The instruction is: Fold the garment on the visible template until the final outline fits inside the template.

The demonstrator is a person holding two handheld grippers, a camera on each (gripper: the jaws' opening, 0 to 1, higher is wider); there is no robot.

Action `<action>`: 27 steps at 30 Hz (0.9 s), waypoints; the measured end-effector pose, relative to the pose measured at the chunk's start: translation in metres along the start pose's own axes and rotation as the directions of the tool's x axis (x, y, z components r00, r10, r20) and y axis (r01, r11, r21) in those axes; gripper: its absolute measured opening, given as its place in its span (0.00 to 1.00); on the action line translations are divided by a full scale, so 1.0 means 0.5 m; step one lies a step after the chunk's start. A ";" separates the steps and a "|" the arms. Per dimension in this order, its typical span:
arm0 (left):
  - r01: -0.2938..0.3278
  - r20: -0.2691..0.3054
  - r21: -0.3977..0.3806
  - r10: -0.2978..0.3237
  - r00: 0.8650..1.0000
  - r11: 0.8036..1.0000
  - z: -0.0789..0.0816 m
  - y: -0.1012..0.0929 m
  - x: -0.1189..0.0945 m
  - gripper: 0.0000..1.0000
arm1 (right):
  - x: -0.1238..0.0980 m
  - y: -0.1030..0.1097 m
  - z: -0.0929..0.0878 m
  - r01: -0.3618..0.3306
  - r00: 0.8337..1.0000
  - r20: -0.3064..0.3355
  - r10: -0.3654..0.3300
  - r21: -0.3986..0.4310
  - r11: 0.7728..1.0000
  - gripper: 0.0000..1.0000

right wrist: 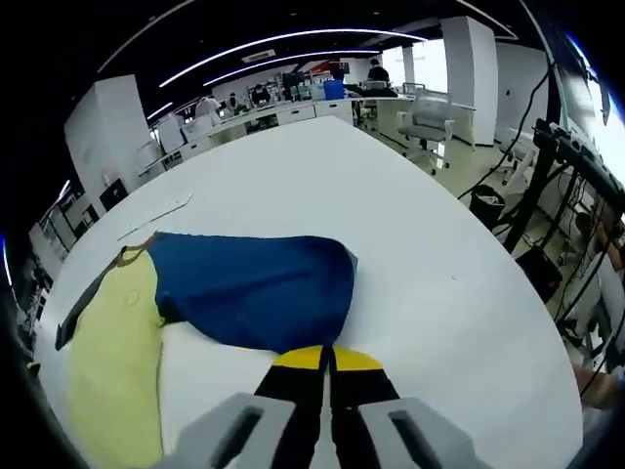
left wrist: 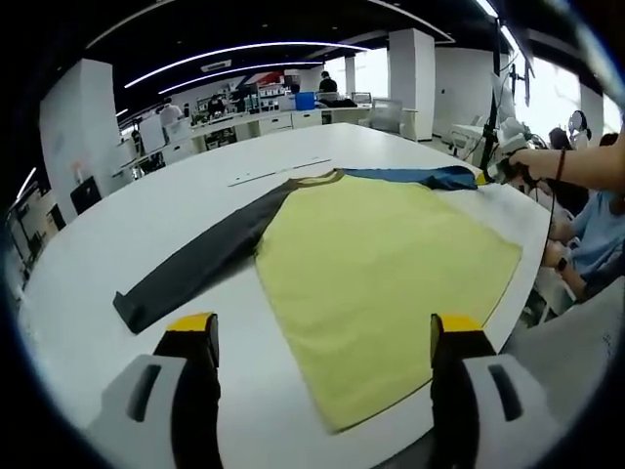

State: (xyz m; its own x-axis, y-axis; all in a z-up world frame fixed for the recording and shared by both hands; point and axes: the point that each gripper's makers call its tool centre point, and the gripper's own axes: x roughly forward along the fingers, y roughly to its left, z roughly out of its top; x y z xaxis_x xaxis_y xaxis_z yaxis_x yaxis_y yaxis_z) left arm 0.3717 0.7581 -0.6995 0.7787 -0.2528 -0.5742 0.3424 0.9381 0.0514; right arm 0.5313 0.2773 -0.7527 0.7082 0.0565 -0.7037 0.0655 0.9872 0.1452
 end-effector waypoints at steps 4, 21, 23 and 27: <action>-0.001 -0.002 0.001 0.001 1.000 1.000 0.000 -0.001 0.001 0.86 | -0.002 -0.003 0.005 -0.012 1.000 0.002 0.012 -0.017 1.000 0.00; 0.005 -0.009 0.010 -0.005 1.000 1.000 -0.002 -0.002 0.003 0.86 | -0.012 -0.131 0.075 0.164 0.986 0.006 -0.167 -0.224 0.961 0.00; 0.005 -0.010 0.015 -0.005 1.000 1.000 -0.001 -0.002 0.003 0.86 | -0.008 -0.139 0.085 0.173 0.984 0.001 -0.178 -0.235 0.956 0.00; 0.005 -0.008 0.017 -0.005 1.000 1.000 0.001 -0.002 0.003 0.86 | -0.001 -0.155 0.099 0.197 0.979 -0.004 -0.206 -0.275 0.941 0.00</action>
State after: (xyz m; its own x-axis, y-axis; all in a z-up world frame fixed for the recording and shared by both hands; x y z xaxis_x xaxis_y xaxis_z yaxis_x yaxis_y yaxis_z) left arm 0.3725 0.7565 -0.7001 0.7726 -0.2559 -0.5810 0.3556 0.9326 0.0622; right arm 0.5608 0.1931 -0.7290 0.6768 -0.1474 -0.7213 0.0077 0.9811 -0.1933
